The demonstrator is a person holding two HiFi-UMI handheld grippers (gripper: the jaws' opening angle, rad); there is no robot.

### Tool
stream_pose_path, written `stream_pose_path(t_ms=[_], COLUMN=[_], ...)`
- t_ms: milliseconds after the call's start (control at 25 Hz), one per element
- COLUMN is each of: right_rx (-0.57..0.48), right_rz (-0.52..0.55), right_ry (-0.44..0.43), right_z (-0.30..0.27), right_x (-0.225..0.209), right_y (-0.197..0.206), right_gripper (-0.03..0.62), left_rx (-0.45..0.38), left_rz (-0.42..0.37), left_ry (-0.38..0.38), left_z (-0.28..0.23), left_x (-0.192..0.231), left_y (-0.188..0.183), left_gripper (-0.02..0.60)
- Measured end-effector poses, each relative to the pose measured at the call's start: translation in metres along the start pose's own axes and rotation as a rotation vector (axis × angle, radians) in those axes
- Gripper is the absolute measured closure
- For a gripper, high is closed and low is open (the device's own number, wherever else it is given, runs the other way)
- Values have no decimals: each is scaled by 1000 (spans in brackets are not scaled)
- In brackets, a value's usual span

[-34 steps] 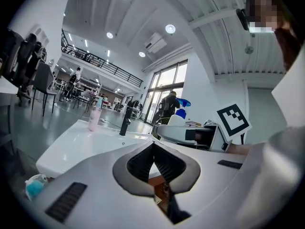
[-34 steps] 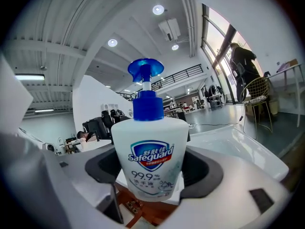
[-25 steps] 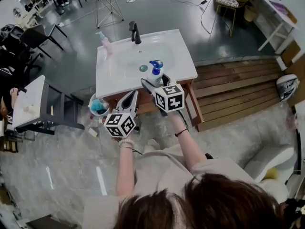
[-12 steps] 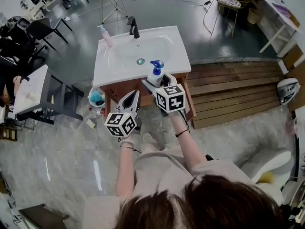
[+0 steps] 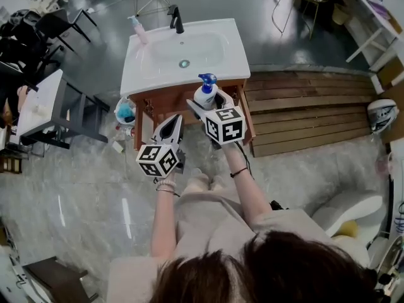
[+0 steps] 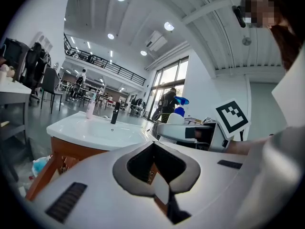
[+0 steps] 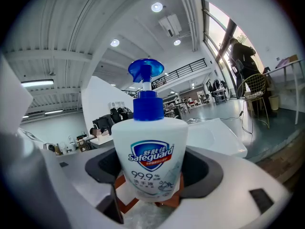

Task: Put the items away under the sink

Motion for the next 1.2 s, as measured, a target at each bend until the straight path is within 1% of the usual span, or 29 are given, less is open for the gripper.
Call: stream_pose_path(t_ms=[160,400,640,1000,1200], right_rx=[-1,7,43,75,86], right_rz=[-8,-40,-43,13,56], right_ry=[9,57,74,21,-17], right_z=[6,15,11,-24,-49], right_x=[2,-1,10,16,16], right_y=[5,17,34,40,52], right_gripper=[227,227,227,227,227], left_rx=[12,60,95,102,121], left_rz=[5,11,20,22,23], left_ry=[4,60,63,25,26], left_z=[-1,-2,8,6,-5], left_x=[-2,-15,-2,32,59], left_y=[4,20,31,30,44], left_gripper=[581,581,581,581,581])
Point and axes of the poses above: the fingertips, and each gripper's own axes: z backward along the fingers, x to its left, y out of its underside, the point moved 7 cm from there along z, backward along the fingers, and after that the axes turned 4 degrees about z, right-handed, at the moved point
